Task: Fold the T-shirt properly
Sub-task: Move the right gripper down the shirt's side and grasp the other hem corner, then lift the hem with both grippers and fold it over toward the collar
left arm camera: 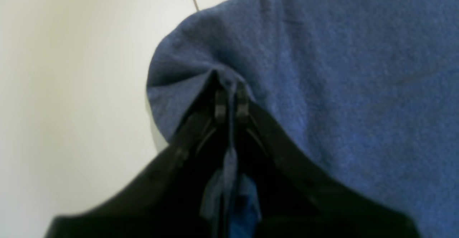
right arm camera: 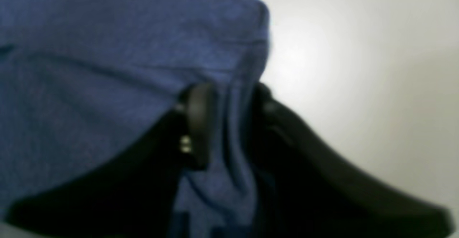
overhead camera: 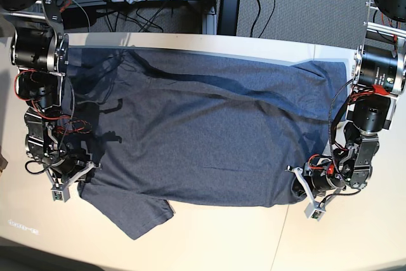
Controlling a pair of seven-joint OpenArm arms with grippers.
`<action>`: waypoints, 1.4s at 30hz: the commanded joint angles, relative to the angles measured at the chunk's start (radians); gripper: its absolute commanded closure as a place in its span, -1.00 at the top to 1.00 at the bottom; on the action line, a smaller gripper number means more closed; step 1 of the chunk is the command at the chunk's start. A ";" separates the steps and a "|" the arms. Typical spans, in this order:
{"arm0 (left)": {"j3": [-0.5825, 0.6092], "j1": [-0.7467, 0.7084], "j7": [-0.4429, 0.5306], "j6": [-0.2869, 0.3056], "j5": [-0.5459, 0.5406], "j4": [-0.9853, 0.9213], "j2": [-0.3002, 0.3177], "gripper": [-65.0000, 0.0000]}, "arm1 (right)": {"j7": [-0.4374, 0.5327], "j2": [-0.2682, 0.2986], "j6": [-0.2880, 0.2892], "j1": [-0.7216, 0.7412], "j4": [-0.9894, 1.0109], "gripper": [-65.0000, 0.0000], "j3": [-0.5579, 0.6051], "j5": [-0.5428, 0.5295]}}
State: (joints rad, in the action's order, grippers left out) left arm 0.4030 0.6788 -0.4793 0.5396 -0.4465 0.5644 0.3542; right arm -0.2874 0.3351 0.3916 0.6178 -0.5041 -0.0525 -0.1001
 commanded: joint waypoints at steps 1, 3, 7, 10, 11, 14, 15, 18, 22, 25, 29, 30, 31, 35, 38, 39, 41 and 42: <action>-0.002 0.036 0.008 0.007 -0.015 0.013 0.013 -1.00 | -0.053 0.003 0.068 0.002 0.004 -0.72 0.023 0.034; -0.002 0.036 0.008 0.007 -0.017 0.013 0.016 -1.00 | -0.028 0.003 0.068 0.002 0.004 -0.92 0.051 0.034; -0.002 0.036 0.008 0.006 -0.029 0.013 0.024 -1.00 | 0.002 0.006 0.068 0.002 0.003 -1.00 0.059 0.033; -0.003 0.036 0.011 0.007 -0.054 0.013 0.039 -1.00 | 0.004 0.015 0.068 0.002 0.002 -1.00 0.059 0.033; -0.003 0.036 0.013 0.007 -0.062 0.013 0.044 -1.00 | 0.003 0.019 0.068 0.002 0.002 -1.00 0.059 0.033; -0.003 0.036 0.019 0.007 -0.077 0.013 0.056 -1.00 | 0.004 0.040 0.068 0.002 0.002 -1.00 0.058 0.033; -0.003 0.036 0.019 0.007 -0.082 0.013 0.061 -1.00 | 0.004 0.049 0.068 0.002 0.002 -1.00 0.058 0.033; -0.003 0.036 0.019 0.007 -0.095 0.013 0.070 -1.00 | 0.010 0.075 0.068 0.002 0.002 -1.00 0.059 0.032; -0.003 0.036 0.019 0.007 -0.140 0.013 0.086 -1.00 | 0.022 0.105 0.069 0.002 0.002 -1.00 0.058 0.014; -0.003 0.036 0.019 0.007 -0.149 0.013 0.092 -1.00 | 0.023 0.119 0.069 0.002 0.002 -1.00 0.059 -0.042; -0.003 0.036 0.014 0.007 -0.148 0.013 0.095 -1.00 | 0.026 0.133 0.069 0.002 0.002 -1.00 0.059 -0.201; -0.003 0.035 0.014 0.007 -0.149 0.013 0.095 -1.00 | 0.026 0.135 0.070 0.002 0.002 -1.00 0.059 -0.216; -0.003 0.036 0.014 0.007 -0.148 0.013 0.095 -1.00 | 0.026 0.136 0.070 0.002 0.002 -1.00 0.059 -0.221; -0.003 0.036 0.011 0.007 -0.148 0.013 0.095 -1.00 | 0.026 0.135 0.070 0.002 0.002 -1.00 0.059 -0.220; -0.003 0.036 0.011 0.008 -0.148 0.013 0.095 -1.00 | 0.026 0.135 0.070 0.002 0.001 -1.00 0.059 -0.201; -0.003 0.035 0.011 0.008 -0.148 0.013 0.095 -1.00 | 0.026 0.135 0.070 0.002 0.001 -1.00 0.059 -0.192; -0.003 0.035 0.012 0.007 -0.149 0.013 0.095 -1.00 | 0.026 0.135 0.069 0.002 0.001 -1.00 0.058 -0.177; -0.003 0.035 0.012 0.008 -0.149 0.013 0.095 -1.00 | 0.027 0.135 0.069 0.002 0.000 -1.00 0.058 -0.168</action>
State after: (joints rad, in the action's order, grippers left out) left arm 0.4030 0.6788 -0.4824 0.5396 -0.5888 0.5644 0.4328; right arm -0.2436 0.4507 0.3992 0.5987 -0.4980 0.0071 -0.2905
